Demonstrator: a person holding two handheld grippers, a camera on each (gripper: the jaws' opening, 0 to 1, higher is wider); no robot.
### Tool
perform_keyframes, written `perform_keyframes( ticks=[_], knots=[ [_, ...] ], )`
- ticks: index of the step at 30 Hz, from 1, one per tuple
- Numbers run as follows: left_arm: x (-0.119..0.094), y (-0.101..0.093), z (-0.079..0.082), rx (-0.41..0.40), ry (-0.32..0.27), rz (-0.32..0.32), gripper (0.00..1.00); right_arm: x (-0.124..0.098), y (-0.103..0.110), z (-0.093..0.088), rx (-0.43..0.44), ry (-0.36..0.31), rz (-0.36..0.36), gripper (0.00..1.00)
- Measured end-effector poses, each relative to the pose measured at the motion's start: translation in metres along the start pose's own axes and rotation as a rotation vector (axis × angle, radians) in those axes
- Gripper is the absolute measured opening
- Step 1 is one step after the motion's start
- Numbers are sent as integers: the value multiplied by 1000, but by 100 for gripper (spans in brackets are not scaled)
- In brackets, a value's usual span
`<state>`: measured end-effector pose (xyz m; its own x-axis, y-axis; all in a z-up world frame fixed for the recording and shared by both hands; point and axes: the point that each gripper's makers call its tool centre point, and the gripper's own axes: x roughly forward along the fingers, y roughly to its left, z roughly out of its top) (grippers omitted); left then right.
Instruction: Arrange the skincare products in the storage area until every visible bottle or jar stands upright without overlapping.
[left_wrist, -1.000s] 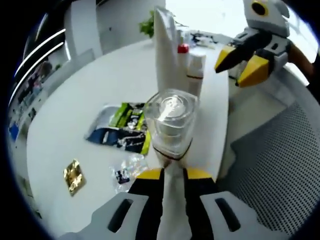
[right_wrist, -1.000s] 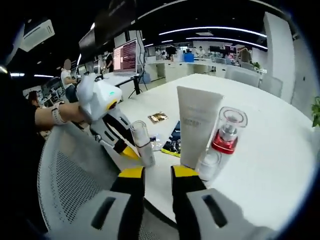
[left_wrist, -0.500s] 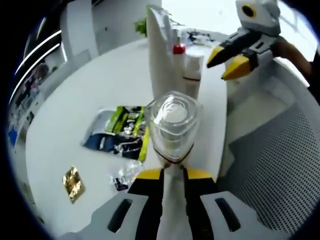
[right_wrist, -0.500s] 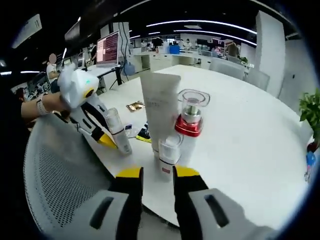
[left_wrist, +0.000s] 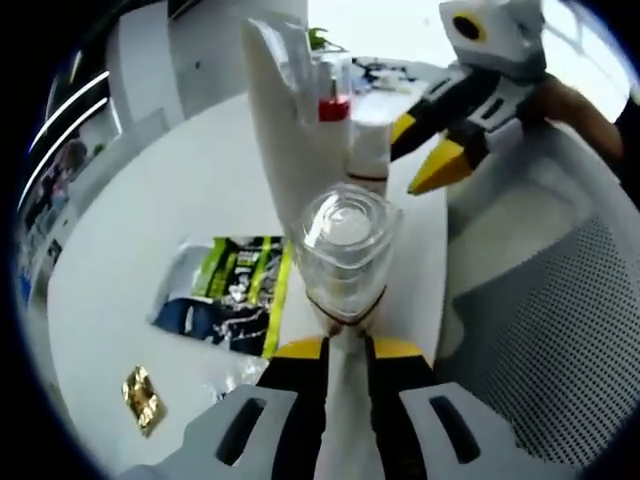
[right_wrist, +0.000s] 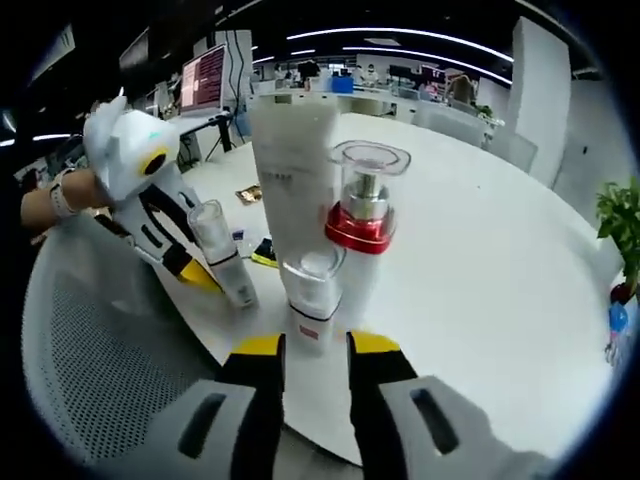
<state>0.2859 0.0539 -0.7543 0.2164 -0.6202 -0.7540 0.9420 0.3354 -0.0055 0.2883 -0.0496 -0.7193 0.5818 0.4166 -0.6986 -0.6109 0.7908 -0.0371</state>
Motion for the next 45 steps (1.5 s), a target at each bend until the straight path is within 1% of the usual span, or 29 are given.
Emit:
perform_keyframes(
  ticks=[6, 12, 17, 22, 26, 30, 33, 38, 43, 45],
  knots=[
    [10, -3, 8, 35, 9, -10, 10, 5, 0, -4, -13, 24, 2, 25],
    [14, -5, 14, 46, 8, -9, 9, 10, -2, -6, -18, 41, 4, 25],
    [16, -6, 17, 28, -3, -11, 9, 15, -3, -9, -29, 61, 7, 24],
    [19, -8, 25, 23, -20, -17, 9, 18, -2, -9, -30, 70, 22, 23],
    [22, -8, 30, 9, -33, -12, 9, 22, 3, -6, 14, 49, 57, 23],
    [24, -9, 33, -16, -44, -12, 9, 23, 4, -10, 2, 62, 50, 22],
    [26, -9, 32, -29, -37, -9, 9, 24, 7, -11, -19, 74, 57, 21],
    [28, -10, 33, -62, -45, 7, 8, 25, 5, -12, -20, 80, 54, 19],
    [30, -12, 37, -61, -53, 11, 5, 25, 5, -12, -22, 81, 56, 17],
    [31, -11, 39, -75, -58, 19, 5, 25, 5, -12, -19, 80, 53, 17]
  ],
)
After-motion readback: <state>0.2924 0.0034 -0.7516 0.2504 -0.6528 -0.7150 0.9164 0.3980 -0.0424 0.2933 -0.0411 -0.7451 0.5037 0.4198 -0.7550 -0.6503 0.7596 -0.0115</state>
